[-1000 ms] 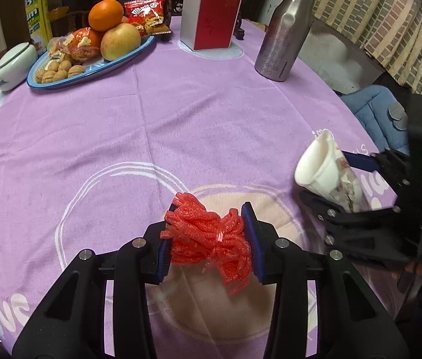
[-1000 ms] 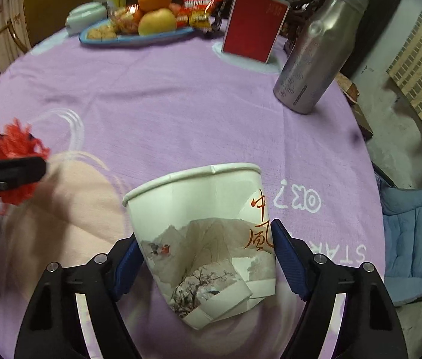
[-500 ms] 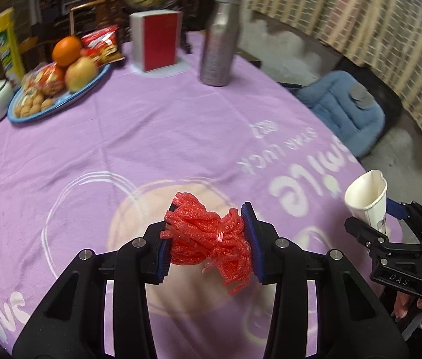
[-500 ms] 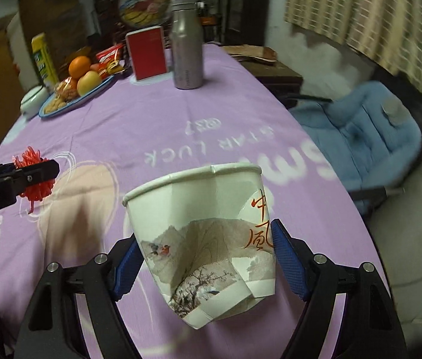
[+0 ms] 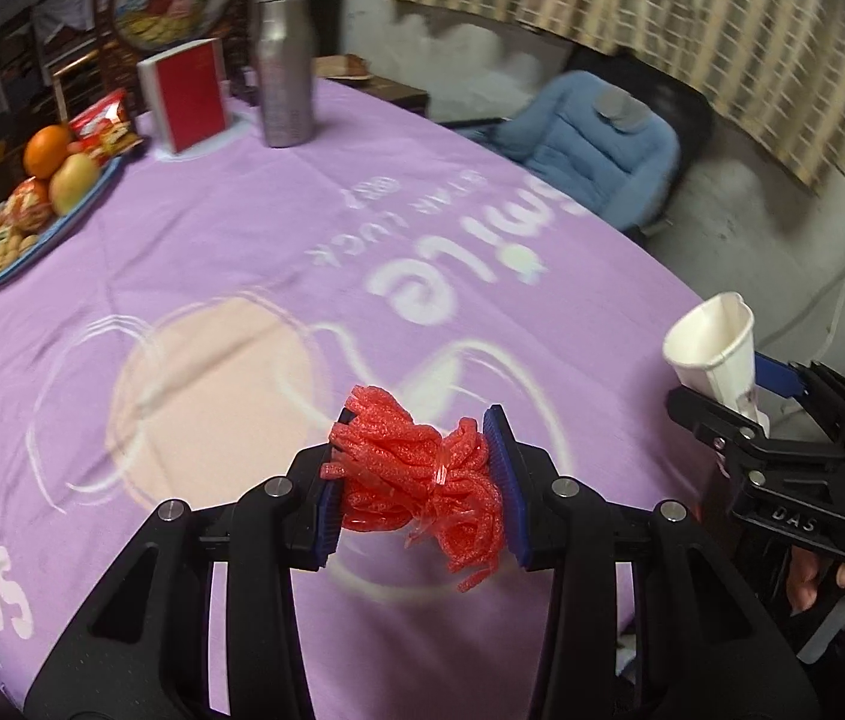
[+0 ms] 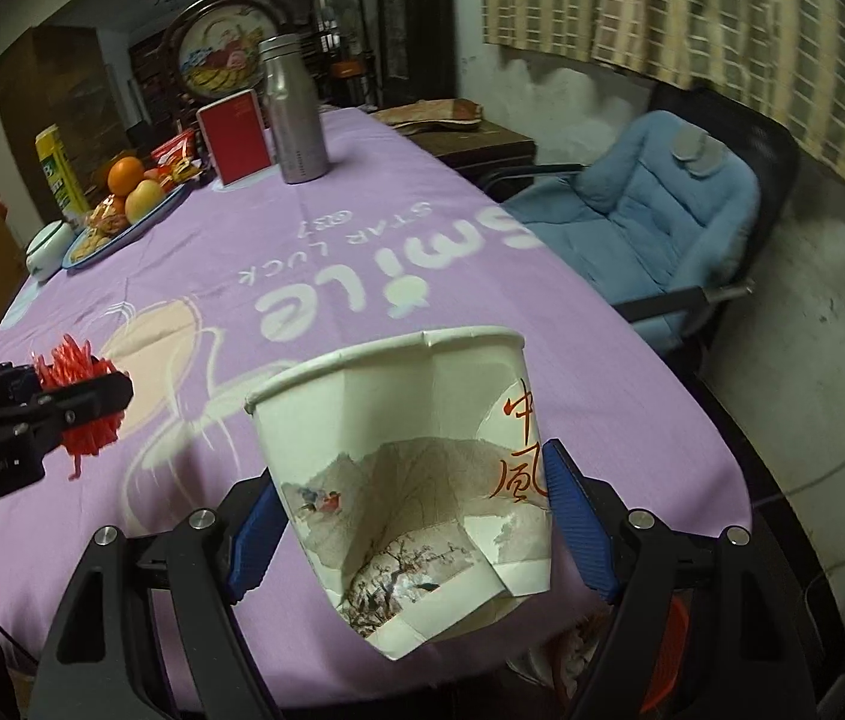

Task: Collect trash
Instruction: 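Carry the red string and paper cup with both tools over the wastebasket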

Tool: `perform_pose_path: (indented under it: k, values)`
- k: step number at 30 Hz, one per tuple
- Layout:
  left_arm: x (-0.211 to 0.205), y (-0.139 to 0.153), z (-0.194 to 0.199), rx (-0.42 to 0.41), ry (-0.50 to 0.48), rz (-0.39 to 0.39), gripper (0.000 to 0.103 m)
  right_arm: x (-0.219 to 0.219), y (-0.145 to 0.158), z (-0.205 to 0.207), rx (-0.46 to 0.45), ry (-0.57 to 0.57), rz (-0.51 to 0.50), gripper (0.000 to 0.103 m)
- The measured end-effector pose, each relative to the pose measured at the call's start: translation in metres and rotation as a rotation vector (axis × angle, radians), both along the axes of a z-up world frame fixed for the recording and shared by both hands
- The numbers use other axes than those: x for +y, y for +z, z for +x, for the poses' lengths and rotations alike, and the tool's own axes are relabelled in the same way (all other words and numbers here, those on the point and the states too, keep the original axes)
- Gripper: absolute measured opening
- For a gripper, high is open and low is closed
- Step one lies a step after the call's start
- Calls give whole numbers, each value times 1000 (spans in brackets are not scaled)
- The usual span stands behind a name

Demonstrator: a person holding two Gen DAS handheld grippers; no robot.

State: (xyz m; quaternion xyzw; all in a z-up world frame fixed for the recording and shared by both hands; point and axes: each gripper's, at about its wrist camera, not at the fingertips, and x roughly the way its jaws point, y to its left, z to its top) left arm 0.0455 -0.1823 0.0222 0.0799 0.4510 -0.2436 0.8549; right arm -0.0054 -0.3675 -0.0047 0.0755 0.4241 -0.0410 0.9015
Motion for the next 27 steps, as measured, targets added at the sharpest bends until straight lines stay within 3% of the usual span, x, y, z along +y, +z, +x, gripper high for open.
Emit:
perform_pose_path:
  k: [16, 27]
  values:
    - [-76, -1, -84, -27, -261, 30, 43, -65, -24, -95, -5, -152, 75, 79]
    - [-149, -35, -131, -4, -477, 95, 43, -124, -67, -153, 70, -316, 93, 79]
